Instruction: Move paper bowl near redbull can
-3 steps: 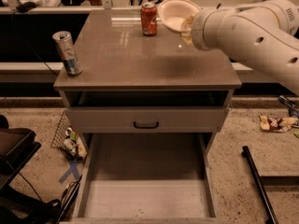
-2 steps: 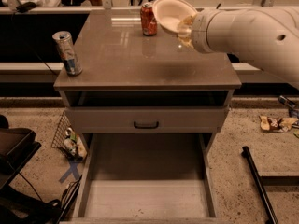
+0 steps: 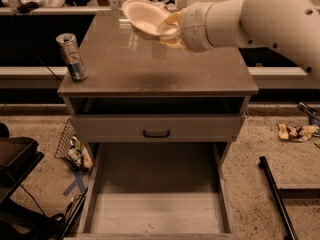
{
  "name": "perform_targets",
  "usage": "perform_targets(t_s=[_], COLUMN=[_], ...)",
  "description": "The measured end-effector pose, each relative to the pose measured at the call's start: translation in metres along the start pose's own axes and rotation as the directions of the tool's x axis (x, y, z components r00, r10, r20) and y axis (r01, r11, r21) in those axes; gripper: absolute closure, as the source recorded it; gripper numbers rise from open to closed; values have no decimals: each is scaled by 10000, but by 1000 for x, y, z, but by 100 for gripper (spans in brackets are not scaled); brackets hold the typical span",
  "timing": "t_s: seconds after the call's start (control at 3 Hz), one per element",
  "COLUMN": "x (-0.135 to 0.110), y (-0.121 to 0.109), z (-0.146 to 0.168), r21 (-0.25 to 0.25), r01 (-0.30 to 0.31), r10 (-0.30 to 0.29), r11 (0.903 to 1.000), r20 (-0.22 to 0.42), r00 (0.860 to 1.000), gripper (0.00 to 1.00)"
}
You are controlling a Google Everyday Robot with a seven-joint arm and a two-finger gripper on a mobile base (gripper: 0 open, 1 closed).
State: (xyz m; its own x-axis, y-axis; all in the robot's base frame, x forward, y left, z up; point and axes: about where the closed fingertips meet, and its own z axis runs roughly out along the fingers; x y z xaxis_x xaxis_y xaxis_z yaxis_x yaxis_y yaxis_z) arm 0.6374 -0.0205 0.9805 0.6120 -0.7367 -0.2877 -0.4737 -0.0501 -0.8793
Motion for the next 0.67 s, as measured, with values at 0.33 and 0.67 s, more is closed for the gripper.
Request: perform_targets(t_s=[0.33, 0.67], x=[-9, -10], y=[11, 12], z=[1, 1], r21=[-674, -694], r01=[1095, 1122], r10=[-1063, -1089], r11=[9917, 9913], r20=[493, 504], r00=[9931, 9928], gripper=[100, 100])
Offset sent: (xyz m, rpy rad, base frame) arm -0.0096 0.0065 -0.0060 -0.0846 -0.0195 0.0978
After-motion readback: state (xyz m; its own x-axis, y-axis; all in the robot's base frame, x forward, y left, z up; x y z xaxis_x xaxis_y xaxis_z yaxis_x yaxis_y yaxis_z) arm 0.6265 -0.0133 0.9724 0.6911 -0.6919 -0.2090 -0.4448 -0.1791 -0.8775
